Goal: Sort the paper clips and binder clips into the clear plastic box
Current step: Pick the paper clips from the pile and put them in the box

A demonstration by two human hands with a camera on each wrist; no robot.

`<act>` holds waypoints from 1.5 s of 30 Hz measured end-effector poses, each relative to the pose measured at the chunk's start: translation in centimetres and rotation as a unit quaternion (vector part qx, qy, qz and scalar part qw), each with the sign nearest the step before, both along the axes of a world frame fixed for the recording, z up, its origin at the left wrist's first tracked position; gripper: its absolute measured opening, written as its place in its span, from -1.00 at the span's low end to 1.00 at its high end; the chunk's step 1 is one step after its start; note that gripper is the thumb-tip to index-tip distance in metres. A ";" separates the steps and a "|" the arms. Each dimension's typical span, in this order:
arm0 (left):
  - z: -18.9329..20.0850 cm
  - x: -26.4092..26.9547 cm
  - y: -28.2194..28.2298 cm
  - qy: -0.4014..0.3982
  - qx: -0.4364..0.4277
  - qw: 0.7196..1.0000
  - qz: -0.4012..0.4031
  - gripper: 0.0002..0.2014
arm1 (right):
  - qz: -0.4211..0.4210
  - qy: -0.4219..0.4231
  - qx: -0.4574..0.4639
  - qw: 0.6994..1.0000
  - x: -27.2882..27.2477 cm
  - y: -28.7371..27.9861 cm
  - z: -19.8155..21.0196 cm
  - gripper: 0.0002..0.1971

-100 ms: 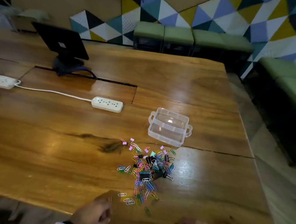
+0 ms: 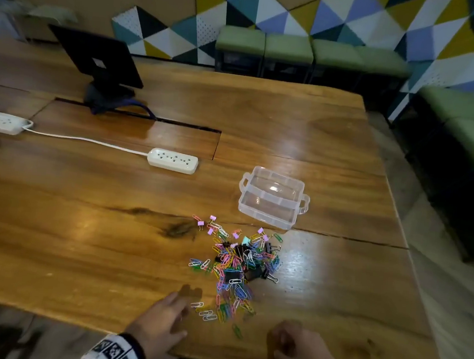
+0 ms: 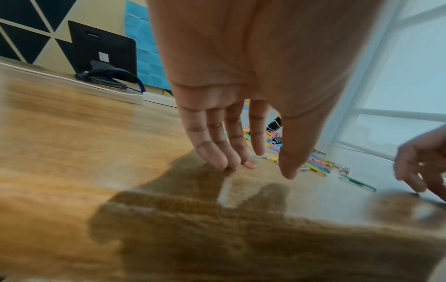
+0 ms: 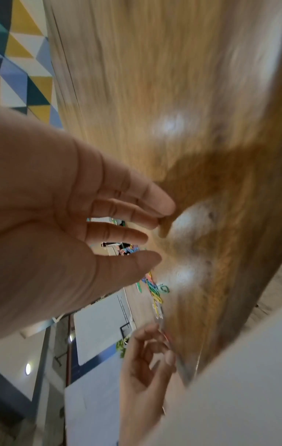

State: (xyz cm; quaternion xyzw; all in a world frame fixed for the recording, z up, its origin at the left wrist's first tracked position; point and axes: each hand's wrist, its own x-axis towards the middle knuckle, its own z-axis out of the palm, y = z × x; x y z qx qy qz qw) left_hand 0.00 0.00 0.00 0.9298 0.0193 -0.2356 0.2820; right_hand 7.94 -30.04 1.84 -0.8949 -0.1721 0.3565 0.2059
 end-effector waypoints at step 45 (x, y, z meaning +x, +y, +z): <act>2.3 12.8 -2.0 -0.042 0.121 0.981 -0.149 -0.61 | 0.064 -0.135 0.032 0.988 7.0 9.0 -1.5 -0.74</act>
